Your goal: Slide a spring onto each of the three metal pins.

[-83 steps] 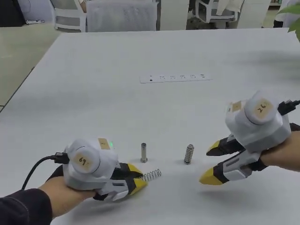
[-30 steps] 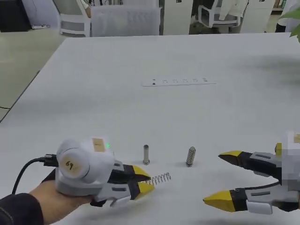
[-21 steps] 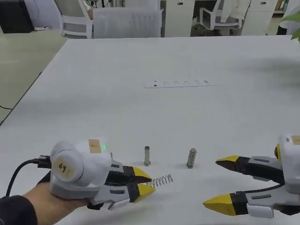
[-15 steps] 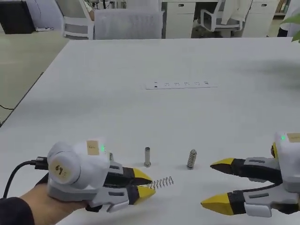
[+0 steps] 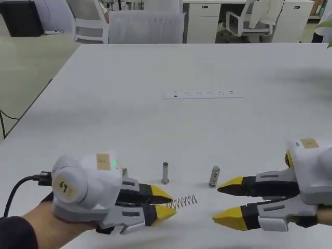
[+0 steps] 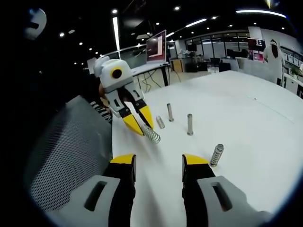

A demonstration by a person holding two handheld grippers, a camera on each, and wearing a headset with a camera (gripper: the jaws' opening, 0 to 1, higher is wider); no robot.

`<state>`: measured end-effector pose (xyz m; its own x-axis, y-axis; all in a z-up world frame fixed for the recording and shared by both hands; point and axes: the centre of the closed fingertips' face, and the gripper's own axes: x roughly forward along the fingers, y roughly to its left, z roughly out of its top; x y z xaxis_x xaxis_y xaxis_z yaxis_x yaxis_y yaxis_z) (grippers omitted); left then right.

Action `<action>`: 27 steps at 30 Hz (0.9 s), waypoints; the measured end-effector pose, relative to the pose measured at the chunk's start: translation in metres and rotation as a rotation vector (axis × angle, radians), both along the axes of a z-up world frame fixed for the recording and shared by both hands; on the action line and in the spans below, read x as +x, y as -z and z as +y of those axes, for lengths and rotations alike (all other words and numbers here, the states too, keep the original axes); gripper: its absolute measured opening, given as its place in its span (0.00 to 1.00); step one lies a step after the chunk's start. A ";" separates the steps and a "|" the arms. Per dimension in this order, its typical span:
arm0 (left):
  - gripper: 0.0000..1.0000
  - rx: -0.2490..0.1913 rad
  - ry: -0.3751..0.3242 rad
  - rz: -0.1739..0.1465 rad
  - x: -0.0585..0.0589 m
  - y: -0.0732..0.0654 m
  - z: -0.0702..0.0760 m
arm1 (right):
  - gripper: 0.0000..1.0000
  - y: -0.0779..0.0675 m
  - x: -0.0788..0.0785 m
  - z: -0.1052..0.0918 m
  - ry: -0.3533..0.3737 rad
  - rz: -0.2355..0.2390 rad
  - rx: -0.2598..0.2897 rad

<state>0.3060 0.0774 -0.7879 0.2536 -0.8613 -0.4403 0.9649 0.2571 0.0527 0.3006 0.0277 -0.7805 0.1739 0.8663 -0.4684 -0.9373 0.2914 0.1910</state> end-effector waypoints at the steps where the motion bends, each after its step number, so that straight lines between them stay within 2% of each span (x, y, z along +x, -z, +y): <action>1: 0.02 -0.001 0.001 -0.002 0.000 0.000 0.000 | 0.35 -0.001 0.000 0.002 -0.005 0.000 0.002; 5: 0.02 -0.009 0.008 -0.006 -0.001 -0.003 -0.003 | 0.32 -0.004 -0.001 0.009 -0.026 0.010 0.014; 27: 0.02 -0.056 0.047 -0.026 -0.009 -0.017 -0.016 | 0.22 -0.003 -0.011 0.030 -0.124 0.031 -0.012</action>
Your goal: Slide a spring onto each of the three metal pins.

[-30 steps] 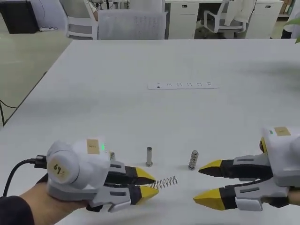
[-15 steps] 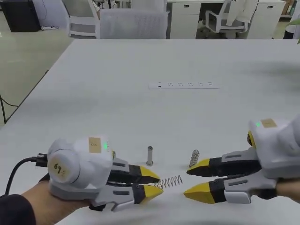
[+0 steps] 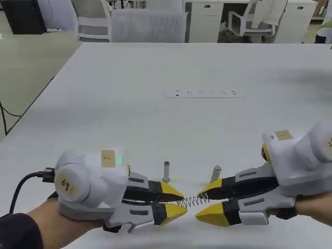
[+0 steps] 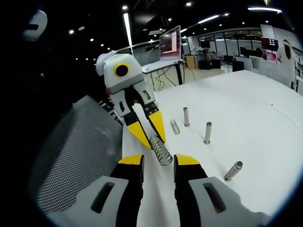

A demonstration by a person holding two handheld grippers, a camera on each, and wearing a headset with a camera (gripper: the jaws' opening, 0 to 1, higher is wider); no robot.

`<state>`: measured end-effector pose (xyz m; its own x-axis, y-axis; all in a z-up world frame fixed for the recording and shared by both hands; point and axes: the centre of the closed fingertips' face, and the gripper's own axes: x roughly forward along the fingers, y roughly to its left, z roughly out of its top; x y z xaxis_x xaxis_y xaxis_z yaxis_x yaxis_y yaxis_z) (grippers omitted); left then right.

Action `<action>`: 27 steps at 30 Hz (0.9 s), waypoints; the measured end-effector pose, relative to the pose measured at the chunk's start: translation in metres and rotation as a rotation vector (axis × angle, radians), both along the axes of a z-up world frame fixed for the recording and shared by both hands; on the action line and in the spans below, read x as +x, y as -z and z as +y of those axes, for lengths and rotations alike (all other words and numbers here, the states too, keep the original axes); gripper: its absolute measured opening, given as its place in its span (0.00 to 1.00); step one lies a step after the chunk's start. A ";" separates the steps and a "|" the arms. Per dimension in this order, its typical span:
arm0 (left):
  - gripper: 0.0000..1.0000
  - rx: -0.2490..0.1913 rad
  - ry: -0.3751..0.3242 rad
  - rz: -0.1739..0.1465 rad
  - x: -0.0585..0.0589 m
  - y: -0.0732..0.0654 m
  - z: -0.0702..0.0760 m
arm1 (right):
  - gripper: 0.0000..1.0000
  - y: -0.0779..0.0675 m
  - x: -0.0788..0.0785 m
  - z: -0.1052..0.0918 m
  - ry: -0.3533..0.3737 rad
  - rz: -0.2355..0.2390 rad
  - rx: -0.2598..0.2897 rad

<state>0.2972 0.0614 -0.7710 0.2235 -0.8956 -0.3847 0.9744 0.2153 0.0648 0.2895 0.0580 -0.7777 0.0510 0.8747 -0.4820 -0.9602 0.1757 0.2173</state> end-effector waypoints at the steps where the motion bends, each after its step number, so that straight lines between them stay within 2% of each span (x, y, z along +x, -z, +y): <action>1: 0.02 -0.003 0.002 -0.001 0.000 -0.001 -0.001 | 0.22 0.000 0.000 0.001 -0.002 0.001 0.000; 12: 0.02 -0.008 0.011 -0.004 -0.002 -0.002 -0.003 | 0.19 -0.001 -0.001 0.004 -0.010 0.007 -0.003; 27: 0.02 -0.007 0.022 -0.005 -0.004 -0.001 -0.007 | 0.10 0.000 -0.001 0.003 -0.013 0.009 -0.021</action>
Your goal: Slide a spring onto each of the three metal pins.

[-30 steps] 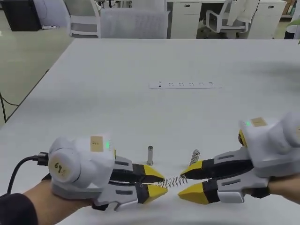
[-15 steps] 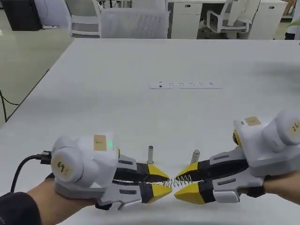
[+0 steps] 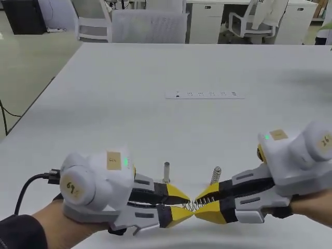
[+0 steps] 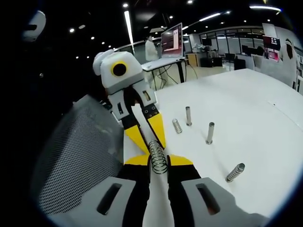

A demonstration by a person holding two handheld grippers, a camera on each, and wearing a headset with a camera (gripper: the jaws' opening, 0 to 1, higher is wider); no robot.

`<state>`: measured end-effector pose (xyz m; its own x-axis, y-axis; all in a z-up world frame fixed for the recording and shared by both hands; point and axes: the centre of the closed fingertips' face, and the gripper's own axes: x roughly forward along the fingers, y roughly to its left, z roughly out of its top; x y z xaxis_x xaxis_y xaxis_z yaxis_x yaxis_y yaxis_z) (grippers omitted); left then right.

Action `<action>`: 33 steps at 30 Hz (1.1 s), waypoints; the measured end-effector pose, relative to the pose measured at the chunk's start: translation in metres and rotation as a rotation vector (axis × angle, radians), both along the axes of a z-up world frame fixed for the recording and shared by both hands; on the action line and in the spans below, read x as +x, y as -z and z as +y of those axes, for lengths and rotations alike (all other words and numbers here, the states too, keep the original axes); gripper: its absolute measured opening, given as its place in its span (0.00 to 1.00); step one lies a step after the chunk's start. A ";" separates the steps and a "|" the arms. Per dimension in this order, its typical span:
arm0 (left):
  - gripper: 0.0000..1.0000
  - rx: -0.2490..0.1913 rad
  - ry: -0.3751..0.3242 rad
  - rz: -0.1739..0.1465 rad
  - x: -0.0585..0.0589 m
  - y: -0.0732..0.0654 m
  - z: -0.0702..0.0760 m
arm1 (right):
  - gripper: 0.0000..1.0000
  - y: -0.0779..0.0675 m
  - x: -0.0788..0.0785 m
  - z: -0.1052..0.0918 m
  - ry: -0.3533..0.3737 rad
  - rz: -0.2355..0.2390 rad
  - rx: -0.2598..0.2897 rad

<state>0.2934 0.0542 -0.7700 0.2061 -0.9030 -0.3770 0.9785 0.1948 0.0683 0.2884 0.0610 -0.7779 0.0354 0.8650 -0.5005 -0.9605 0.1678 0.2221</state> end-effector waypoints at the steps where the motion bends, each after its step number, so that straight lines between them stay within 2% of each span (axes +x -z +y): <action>1: 0.02 0.001 0.001 -0.001 0.000 0.000 0.000 | 0.10 0.000 0.000 0.000 0.000 0.003 -0.002; 5: 0.02 0.015 0.007 -0.011 -0.002 0.002 -0.001 | 0.09 0.001 -0.002 0.000 -0.011 0.013 -0.037; 13: 0.02 0.046 0.009 -0.033 0.000 0.004 -0.001 | 0.08 -0.001 -0.002 0.003 -0.063 -0.019 -0.147; 18: 0.02 0.056 0.002 -0.028 0.000 0.007 -0.001 | 0.08 -0.003 -0.002 0.006 -0.100 -0.058 -0.210; 25: 0.02 0.060 0.002 -0.018 0.000 0.010 -0.002 | 0.08 -0.006 -0.002 0.011 -0.147 -0.079 -0.281; 30: 0.02 0.062 0.000 -0.016 0.000 0.011 -0.001 | 0.08 -0.004 -0.002 0.011 -0.186 -0.083 -0.355; 33: 0.02 0.061 -0.003 -0.017 0.000 0.011 -0.001 | 0.08 -0.003 -0.001 0.010 -0.217 -0.088 -0.424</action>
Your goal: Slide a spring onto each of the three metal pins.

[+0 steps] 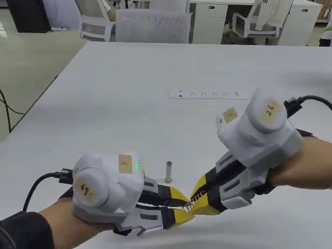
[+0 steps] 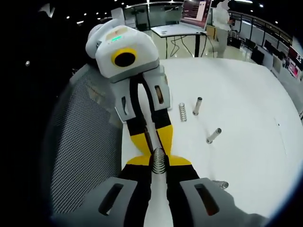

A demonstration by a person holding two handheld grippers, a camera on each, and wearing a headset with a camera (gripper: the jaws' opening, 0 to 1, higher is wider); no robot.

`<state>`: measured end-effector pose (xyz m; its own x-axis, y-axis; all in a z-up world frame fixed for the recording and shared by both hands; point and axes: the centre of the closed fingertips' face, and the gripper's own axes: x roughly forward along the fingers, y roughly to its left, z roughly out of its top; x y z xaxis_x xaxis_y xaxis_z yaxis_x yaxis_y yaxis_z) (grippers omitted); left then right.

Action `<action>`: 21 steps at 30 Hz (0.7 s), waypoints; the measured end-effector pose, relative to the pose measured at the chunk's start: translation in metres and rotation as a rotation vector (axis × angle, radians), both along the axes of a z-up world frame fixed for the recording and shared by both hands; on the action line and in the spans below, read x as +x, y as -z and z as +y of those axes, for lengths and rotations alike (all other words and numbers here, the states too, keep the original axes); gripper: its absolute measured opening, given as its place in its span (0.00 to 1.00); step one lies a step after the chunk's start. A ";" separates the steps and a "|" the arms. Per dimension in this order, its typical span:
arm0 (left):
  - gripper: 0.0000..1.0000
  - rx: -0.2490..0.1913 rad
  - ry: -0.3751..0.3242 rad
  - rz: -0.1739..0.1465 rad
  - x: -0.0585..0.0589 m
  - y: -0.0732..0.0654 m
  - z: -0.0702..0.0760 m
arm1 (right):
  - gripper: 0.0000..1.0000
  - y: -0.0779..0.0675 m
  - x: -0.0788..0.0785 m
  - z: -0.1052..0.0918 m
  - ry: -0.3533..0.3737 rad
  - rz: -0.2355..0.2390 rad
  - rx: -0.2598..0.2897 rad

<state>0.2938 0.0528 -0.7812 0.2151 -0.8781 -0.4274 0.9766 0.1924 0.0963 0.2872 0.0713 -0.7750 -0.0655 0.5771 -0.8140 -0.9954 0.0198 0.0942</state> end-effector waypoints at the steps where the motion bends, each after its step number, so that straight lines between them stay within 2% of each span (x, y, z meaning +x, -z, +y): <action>1: 0.02 0.000 -0.002 -0.002 0.001 0.000 0.000 | 0.08 -0.001 0.000 0.002 -0.009 -0.001 -0.005; 3: 0.02 0.001 -0.005 -0.001 0.001 0.000 0.000 | 0.08 0.000 0.001 0.002 -0.036 -0.011 -0.049; 12: 0.02 0.012 -0.022 0.008 0.004 0.005 0.005 | 0.08 0.006 0.003 0.009 -0.106 -0.033 -0.159; 18: 0.03 0.006 -0.040 0.013 0.008 0.006 0.007 | 0.08 0.007 0.006 0.010 -0.122 -0.042 -0.182; 21: 0.03 -0.006 -0.053 0.027 0.010 0.005 0.008 | 0.08 0.006 0.008 0.010 -0.122 -0.042 -0.186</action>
<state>0.3040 0.0605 -0.7865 0.2500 -0.8682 -0.4286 0.9672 0.2444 0.0692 0.2951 0.0816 -0.7810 -0.0895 0.4066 -0.9092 -0.9944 -0.0875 0.0588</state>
